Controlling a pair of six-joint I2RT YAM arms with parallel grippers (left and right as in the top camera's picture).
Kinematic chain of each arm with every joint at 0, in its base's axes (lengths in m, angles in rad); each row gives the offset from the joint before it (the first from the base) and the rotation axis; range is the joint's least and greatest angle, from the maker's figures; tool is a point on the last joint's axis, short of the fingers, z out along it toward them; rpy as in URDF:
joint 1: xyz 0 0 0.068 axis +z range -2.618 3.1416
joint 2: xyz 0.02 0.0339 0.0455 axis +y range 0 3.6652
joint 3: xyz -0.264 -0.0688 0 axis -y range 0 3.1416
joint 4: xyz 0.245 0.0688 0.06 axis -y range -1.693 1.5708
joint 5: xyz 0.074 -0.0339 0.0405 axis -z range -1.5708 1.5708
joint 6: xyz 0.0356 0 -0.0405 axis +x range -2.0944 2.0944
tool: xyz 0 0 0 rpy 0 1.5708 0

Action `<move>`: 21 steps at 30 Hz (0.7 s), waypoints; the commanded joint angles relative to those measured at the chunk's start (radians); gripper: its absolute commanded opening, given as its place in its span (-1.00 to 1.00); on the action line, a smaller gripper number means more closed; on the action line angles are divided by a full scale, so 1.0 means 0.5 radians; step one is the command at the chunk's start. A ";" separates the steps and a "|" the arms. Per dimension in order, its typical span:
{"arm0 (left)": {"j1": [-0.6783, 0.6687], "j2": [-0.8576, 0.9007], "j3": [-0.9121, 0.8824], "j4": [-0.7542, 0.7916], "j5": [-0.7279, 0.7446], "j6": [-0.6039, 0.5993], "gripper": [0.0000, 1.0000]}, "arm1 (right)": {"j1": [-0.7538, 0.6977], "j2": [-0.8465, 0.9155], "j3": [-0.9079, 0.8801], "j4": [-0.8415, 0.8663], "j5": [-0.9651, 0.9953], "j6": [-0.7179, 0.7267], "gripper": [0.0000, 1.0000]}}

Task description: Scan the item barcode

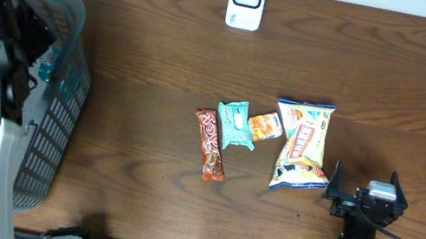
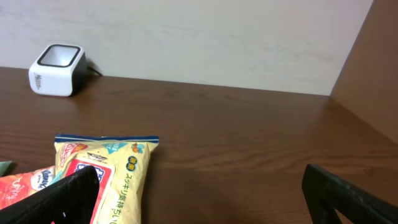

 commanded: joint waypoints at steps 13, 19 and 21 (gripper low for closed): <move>0.199 0.482 0.007 -0.008 0.304 0.882 0.96 | 0.009 -0.011 -0.002 -0.004 0.023 0.023 0.99; 0.245 0.622 0.007 -0.037 0.638 1.227 0.96 | 0.009 -0.011 -0.002 -0.004 0.023 0.023 0.99; 0.245 0.658 0.007 -0.060 0.638 1.314 0.96 | 0.009 -0.011 -0.002 -0.004 0.023 0.024 0.99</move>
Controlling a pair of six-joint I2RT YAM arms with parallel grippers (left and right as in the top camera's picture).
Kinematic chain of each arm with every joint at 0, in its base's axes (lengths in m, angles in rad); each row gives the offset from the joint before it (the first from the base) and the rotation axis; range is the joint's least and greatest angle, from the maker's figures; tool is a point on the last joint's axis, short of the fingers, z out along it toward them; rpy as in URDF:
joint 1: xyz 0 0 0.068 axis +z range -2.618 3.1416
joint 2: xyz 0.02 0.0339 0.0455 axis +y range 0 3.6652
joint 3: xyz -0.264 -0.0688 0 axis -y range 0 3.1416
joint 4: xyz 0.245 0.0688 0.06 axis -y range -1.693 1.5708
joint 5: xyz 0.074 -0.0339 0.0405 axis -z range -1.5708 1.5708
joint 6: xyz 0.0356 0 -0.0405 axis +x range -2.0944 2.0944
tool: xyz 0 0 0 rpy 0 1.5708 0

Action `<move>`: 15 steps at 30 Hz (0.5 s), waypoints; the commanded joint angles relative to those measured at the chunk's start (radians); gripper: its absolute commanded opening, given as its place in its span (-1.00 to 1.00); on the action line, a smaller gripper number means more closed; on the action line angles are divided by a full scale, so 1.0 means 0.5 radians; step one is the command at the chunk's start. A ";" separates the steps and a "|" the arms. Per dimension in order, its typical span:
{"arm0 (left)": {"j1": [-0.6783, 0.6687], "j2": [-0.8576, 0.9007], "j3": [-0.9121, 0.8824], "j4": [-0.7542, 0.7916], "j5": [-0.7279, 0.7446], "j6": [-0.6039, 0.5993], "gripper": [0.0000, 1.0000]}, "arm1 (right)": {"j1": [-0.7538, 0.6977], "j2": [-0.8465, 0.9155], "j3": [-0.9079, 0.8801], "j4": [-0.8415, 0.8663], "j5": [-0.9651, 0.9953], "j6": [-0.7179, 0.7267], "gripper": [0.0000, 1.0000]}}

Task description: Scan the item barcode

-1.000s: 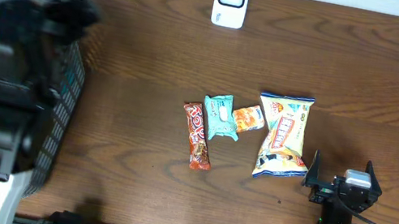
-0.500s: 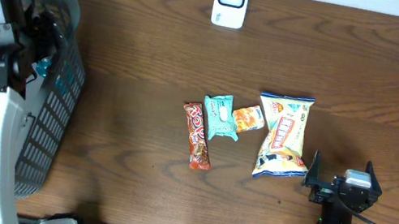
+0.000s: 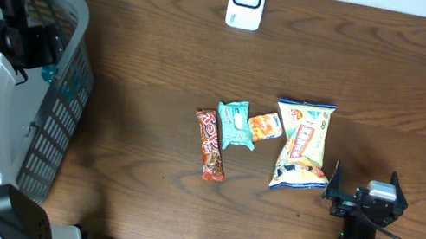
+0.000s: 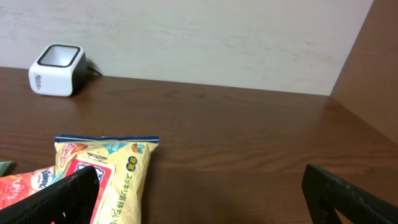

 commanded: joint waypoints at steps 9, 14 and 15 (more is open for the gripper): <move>-0.005 0.210 -0.008 -0.101 0.153 0.443 0.96 | 0.009 -0.011 -0.002 -0.004 0.023 0.023 0.99; -0.005 0.224 -0.008 -0.099 0.163 0.487 0.96 | 0.009 -0.011 -0.002 -0.004 0.023 0.024 0.99; -0.005 0.227 -0.008 -0.089 0.163 0.486 0.96 | 0.009 -0.011 -0.002 -0.004 0.023 0.023 0.99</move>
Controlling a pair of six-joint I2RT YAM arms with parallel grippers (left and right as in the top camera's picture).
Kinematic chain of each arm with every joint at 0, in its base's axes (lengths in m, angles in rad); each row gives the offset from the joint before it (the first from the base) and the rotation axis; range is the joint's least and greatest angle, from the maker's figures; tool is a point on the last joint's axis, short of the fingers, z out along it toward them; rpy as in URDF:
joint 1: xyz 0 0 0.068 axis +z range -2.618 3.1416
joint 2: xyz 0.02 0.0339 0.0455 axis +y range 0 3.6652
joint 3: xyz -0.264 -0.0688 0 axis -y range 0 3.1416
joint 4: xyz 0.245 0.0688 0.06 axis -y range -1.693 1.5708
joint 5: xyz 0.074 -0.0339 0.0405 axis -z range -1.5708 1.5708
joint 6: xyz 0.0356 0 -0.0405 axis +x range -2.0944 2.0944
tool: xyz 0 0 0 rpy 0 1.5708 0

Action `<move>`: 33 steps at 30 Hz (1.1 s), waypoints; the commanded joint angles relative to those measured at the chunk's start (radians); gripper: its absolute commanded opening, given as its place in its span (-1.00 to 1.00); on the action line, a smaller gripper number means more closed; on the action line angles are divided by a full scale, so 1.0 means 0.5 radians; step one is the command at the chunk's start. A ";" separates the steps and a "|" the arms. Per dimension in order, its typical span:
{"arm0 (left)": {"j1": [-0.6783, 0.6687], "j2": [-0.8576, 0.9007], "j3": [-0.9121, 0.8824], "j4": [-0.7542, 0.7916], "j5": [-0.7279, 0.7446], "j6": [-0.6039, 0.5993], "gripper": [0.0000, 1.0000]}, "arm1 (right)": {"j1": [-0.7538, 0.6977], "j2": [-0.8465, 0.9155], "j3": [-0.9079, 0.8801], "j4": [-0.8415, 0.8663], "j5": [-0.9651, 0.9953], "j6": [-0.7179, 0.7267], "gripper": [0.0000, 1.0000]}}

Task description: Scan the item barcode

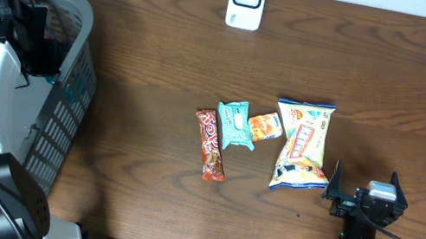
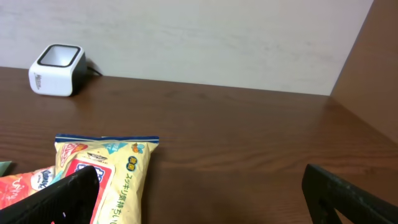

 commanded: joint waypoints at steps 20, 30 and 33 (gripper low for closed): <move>-0.010 0.241 -0.007 0.047 0.166 0.060 -0.49 | 0.009 -0.011 -0.002 -0.004 0.023 0.023 0.99; -0.010 -0.204 0.071 0.093 0.166 -0.011 -0.50 | 0.009 -0.011 -0.002 -0.004 0.023 0.024 0.99; -0.010 -0.489 0.070 0.163 0.166 -0.155 -0.50 | 0.009 -0.011 -0.002 -0.004 0.023 0.023 0.98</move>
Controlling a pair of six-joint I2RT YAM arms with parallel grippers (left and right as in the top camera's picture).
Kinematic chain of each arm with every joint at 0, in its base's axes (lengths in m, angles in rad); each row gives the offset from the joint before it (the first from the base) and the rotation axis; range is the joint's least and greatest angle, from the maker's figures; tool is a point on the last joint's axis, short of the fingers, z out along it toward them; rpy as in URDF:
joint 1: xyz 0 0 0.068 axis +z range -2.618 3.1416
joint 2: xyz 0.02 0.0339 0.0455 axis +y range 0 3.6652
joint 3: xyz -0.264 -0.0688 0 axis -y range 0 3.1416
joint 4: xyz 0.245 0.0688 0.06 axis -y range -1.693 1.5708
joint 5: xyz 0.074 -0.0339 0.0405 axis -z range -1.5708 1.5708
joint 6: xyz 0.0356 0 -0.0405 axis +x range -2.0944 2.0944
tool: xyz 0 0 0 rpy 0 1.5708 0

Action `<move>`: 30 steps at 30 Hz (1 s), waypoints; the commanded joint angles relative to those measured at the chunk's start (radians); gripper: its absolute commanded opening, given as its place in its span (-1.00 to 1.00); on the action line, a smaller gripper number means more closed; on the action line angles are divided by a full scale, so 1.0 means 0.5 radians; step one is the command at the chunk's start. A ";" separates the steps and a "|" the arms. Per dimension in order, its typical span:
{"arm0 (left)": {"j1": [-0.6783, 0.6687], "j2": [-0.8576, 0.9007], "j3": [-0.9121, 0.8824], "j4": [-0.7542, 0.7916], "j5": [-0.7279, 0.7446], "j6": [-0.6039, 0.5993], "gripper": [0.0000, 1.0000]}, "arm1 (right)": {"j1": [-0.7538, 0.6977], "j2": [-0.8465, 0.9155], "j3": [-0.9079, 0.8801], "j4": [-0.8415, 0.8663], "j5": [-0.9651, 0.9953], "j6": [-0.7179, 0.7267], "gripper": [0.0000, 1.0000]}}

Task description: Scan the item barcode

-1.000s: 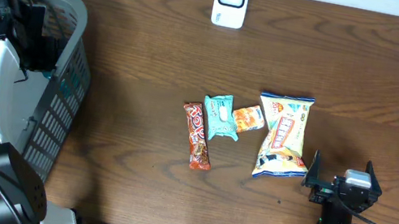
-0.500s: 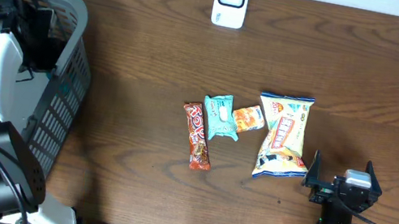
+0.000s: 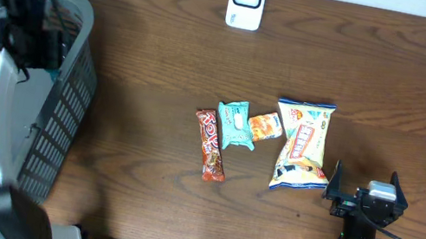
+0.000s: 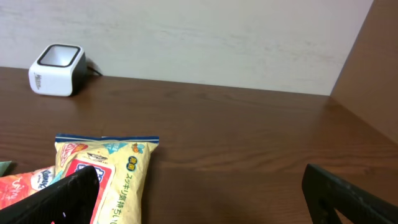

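Observation:
The white barcode scanner (image 3: 245,0) stands at the table's far edge, also seen in the right wrist view (image 4: 57,61). Mid-table lie a brown bar (image 3: 210,145), a teal packet (image 3: 236,124), a small orange packet (image 3: 264,127) and a yellow snack bag (image 3: 302,145), whose top end shows close in the wrist view (image 4: 106,163). My right gripper (image 3: 364,185) rests open just right of the bag, nothing between its fingers (image 4: 200,182). My left gripper (image 3: 31,30) hangs over the grey basket (image 3: 65,111), blurred, its jaws unreadable.
The basket fills the left edge of the table, with something teal (image 3: 50,71) at its inner wall. A pale wall (image 4: 186,37) runs behind the scanner. A brown panel (image 4: 373,68) bounds the right side.
The left arm has shifted slightly over the basket and now shows blurred. The right gripper and the snacks lie as before.
The left arm's head was first large and low at the basket's left side. Then it was further back over the basket, then near the right wall, where it still is. The right gripper stayed open by the yellow bag throughout.

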 commanded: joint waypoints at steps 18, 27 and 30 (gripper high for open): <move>-0.014 -0.922 0.065 0.310 0.901 -0.778 -0.51 | 0.009 -0.011 -0.002 -0.004 0.023 0.023 0.99; -0.178 -0.859 0.063 0.316 0.966 -0.804 -0.50 | 0.009 -0.011 -0.002 -0.004 0.023 0.023 0.98; -0.176 -0.858 0.063 0.292 0.703 -0.806 -0.29 | 0.009 -0.011 -0.002 -0.004 0.023 0.023 0.99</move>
